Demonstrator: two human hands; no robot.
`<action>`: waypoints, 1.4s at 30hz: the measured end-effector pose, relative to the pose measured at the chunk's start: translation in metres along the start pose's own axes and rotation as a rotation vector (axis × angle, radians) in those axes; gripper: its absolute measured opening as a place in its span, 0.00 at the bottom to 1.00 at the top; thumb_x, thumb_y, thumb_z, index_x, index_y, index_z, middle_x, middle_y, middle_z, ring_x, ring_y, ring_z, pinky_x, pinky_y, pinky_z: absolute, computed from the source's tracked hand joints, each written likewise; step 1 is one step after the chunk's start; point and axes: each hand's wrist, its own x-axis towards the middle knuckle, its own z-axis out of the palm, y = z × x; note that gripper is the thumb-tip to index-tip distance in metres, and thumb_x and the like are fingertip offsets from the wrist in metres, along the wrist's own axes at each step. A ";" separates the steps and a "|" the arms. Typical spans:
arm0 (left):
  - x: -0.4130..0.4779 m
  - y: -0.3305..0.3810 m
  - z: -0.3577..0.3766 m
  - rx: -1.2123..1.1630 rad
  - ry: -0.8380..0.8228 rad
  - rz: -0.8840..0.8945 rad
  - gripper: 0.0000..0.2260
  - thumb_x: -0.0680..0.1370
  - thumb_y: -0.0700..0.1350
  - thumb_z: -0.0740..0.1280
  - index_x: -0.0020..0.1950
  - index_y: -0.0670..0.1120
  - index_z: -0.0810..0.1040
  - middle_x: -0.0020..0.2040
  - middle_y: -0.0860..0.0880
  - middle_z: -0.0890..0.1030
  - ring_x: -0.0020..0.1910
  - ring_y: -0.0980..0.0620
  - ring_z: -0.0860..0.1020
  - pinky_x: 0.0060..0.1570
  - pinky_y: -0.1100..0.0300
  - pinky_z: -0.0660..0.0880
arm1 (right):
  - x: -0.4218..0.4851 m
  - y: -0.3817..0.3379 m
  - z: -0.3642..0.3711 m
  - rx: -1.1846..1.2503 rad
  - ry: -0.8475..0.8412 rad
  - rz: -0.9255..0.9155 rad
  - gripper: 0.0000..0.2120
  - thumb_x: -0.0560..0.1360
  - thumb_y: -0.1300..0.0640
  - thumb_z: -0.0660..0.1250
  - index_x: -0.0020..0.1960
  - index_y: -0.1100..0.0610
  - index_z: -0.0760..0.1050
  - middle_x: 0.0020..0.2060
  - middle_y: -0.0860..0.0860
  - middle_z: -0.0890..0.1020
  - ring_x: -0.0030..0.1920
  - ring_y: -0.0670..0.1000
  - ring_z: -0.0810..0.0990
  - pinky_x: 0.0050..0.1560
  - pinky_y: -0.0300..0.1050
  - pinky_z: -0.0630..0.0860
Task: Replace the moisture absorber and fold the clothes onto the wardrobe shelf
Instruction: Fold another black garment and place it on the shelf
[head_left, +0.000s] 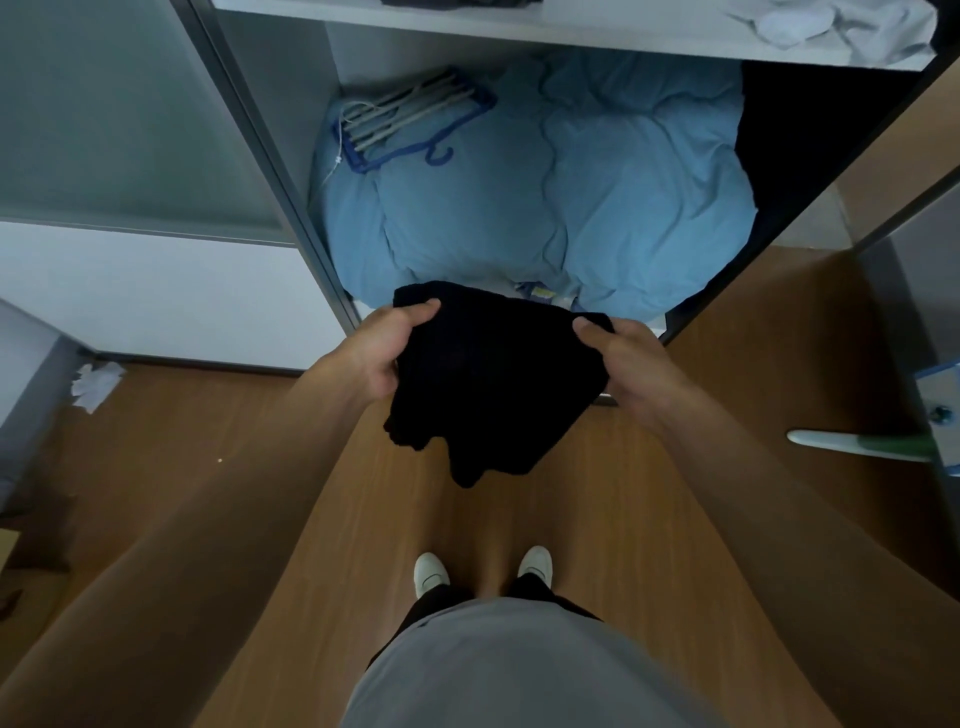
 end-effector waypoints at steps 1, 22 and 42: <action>0.001 0.000 -0.001 0.008 0.007 0.002 0.06 0.79 0.49 0.70 0.51 0.48 0.78 0.50 0.48 0.85 0.50 0.50 0.83 0.38 0.60 0.80 | 0.001 0.001 0.000 -0.005 0.020 0.000 0.12 0.82 0.56 0.64 0.57 0.62 0.81 0.52 0.57 0.85 0.53 0.56 0.84 0.59 0.51 0.78; 0.021 -0.002 -0.017 0.296 -0.078 0.088 0.10 0.79 0.41 0.69 0.55 0.52 0.86 0.53 0.52 0.86 0.57 0.52 0.82 0.44 0.64 0.80 | -0.001 0.006 -0.011 -0.257 -0.061 -0.177 0.32 0.75 0.56 0.74 0.75 0.48 0.66 0.73 0.44 0.68 0.71 0.43 0.67 0.71 0.36 0.66; 0.018 0.000 -0.007 1.278 -0.082 0.322 0.11 0.72 0.43 0.71 0.54 0.49 0.83 0.48 0.50 0.83 0.45 0.56 0.79 0.42 0.62 0.77 | -0.016 0.003 -0.001 -0.855 -0.054 -0.415 0.12 0.79 0.55 0.68 0.44 0.64 0.82 0.40 0.60 0.81 0.41 0.56 0.79 0.43 0.51 0.74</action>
